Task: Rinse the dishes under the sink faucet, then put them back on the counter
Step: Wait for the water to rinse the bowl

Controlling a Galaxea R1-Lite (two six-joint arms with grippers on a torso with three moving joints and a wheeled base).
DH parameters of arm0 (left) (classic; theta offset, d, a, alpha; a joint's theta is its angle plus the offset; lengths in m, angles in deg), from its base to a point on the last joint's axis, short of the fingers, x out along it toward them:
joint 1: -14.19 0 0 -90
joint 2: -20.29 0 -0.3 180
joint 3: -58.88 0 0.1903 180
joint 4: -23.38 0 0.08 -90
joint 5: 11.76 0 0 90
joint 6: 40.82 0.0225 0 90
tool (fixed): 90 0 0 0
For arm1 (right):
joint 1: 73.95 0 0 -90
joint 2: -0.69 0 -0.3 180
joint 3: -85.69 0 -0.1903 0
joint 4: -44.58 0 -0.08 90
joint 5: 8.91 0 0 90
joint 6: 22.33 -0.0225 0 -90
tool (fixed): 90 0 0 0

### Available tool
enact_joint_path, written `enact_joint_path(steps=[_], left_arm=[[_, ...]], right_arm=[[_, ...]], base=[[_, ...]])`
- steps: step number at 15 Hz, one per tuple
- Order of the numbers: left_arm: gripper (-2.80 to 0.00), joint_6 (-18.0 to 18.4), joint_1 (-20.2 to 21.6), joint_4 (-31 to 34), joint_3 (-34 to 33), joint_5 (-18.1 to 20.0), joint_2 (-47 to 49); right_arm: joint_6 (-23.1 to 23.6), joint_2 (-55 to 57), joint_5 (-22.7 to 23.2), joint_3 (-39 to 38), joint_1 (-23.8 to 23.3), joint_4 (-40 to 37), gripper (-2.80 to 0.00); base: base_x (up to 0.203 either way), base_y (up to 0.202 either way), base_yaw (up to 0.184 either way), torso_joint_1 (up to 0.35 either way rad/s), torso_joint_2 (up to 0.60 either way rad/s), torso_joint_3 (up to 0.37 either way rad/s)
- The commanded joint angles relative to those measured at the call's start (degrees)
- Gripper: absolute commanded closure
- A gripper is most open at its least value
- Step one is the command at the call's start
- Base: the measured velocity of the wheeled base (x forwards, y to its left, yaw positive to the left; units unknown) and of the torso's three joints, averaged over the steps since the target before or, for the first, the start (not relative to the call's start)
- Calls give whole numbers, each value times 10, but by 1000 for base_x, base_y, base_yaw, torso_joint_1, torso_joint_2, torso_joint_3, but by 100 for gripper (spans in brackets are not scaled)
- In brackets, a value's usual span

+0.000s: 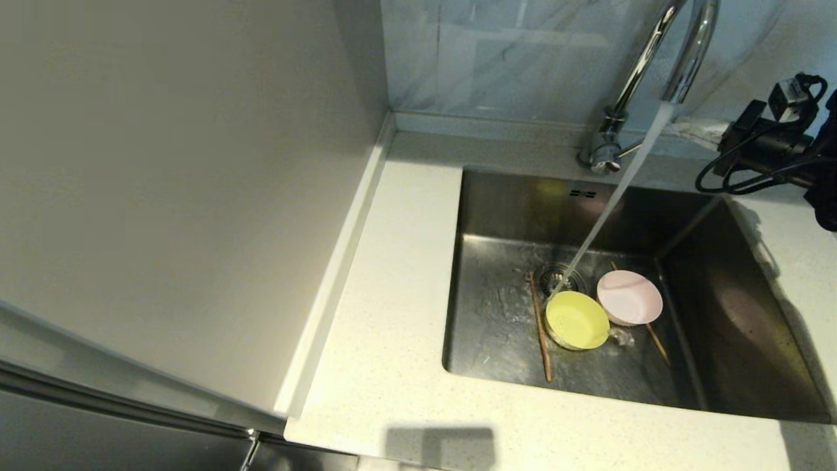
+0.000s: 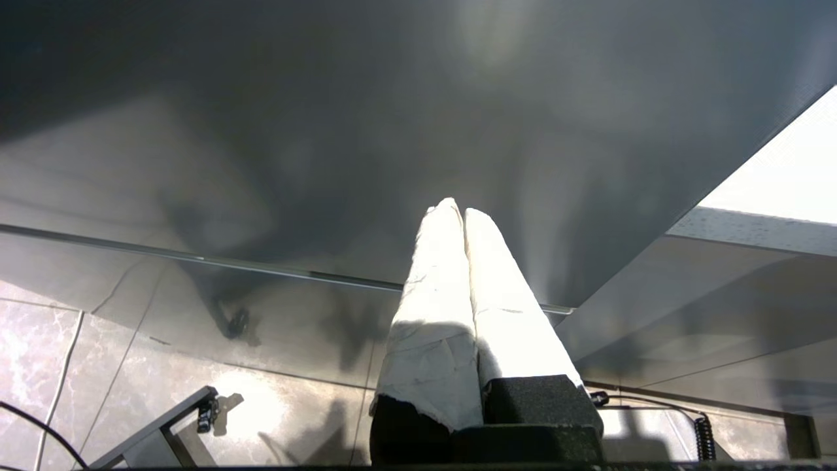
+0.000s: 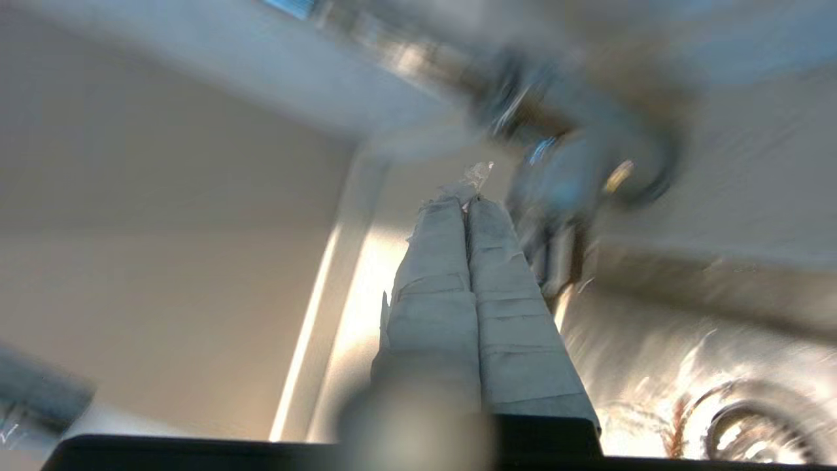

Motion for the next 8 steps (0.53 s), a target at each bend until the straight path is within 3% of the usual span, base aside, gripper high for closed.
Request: enact_joint_path(steps=[1, 4, 6, 8], left_arm=[[0, 0, 0, 0, 0, 0, -2], [0, 0, 0, 0, 0, 0, -2], [0, 0, 0, 0, 0, 0, -2], [0, 0, 0, 0, 0, 0, -2]], right_arm=[[6, -8, -47, 5, -6, 3, 0], [103, -17, -66, 6, -36, -3, 0], [243, -29, -72, -4, -56, -65, 0], [400, -44, -131, -10, -72, -239, 0]], base=[[0, 0, 0, 0, 0, 0], [0, 0, 0, 0, 0, 0], [0, 0, 0, 0, 0, 0], [0, 0, 0, 0, 0, 0]])
